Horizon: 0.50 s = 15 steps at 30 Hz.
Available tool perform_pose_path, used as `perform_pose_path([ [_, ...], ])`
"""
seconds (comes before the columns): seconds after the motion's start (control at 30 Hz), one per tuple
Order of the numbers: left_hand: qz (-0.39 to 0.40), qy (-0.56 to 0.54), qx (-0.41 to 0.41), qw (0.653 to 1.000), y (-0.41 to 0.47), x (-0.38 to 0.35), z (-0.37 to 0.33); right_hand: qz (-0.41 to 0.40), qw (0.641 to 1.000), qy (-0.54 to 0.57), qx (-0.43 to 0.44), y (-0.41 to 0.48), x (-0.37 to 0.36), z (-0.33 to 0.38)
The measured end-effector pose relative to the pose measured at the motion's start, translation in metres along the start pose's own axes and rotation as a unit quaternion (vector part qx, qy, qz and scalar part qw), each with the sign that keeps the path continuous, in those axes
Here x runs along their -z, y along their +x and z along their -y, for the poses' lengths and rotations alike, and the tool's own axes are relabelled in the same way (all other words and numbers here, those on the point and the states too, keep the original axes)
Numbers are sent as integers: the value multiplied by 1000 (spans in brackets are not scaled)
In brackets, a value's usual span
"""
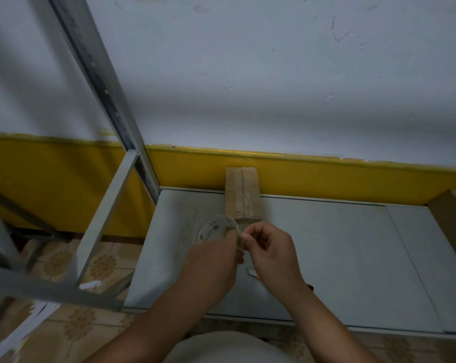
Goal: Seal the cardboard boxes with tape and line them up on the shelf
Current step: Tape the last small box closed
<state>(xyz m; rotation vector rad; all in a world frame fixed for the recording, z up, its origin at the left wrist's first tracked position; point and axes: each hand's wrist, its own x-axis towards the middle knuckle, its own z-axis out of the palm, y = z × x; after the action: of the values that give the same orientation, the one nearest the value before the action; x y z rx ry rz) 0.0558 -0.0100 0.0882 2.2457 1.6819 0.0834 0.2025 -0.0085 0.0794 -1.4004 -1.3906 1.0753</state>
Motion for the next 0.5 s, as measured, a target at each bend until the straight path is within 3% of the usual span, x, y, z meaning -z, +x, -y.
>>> perform_pose_path([
  [0.23, 87, -166, -7, 982, 9, -2, 18, 36, 999, 14, 15, -5, 5, -1],
  [0.33, 64, -259, -3, 964, 7, 0, 22, 20, 999, 30, -10, 4, 7, -2],
  [0.5, 51, -309, -45, 949, -2, -7, 30, 20, 992, 100, -78, 12, 15, -3],
])
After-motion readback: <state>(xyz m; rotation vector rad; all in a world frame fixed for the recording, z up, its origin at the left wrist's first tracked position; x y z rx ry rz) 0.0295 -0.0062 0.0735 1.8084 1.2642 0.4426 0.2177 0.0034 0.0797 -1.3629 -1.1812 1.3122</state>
